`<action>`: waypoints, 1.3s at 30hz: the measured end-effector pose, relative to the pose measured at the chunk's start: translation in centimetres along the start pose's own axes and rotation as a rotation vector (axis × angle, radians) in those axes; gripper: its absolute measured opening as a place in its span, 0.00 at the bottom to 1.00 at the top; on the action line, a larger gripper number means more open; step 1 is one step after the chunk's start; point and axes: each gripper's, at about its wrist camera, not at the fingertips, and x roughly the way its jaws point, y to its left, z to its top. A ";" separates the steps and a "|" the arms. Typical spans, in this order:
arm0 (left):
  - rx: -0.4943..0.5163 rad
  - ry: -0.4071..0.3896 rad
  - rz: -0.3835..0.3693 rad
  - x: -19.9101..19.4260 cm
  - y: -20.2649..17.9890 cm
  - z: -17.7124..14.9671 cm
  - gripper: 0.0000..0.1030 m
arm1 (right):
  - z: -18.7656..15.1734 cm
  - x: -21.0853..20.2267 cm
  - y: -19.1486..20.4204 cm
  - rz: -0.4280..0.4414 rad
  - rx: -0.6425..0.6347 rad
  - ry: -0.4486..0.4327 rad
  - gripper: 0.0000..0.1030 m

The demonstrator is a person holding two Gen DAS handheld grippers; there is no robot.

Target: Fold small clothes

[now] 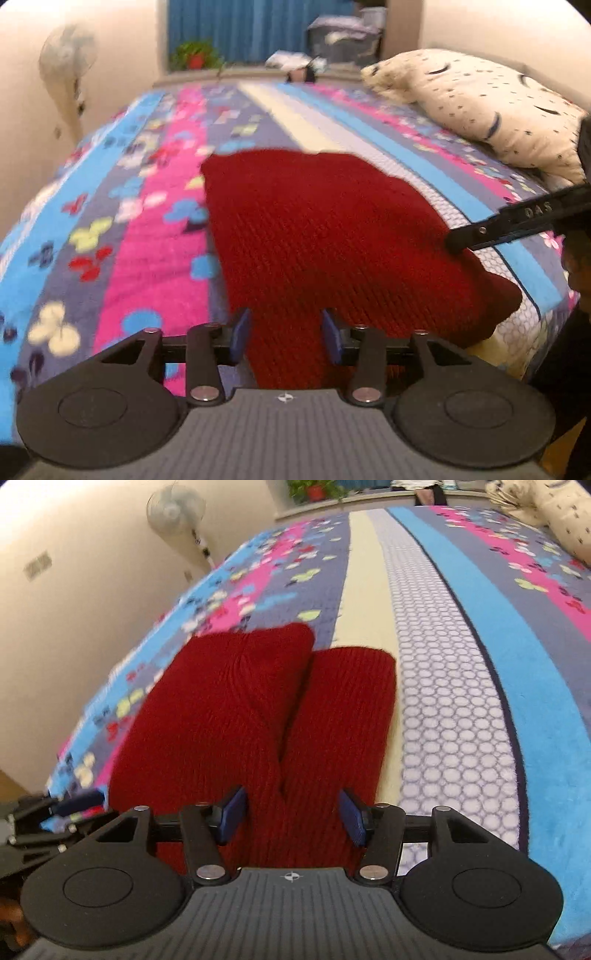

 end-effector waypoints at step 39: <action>-0.216 0.092 0.044 0.1 2.8 2.0 0.74 | 0.7 -0.3 -4.5 -0.048 0.293 -0.123 0.61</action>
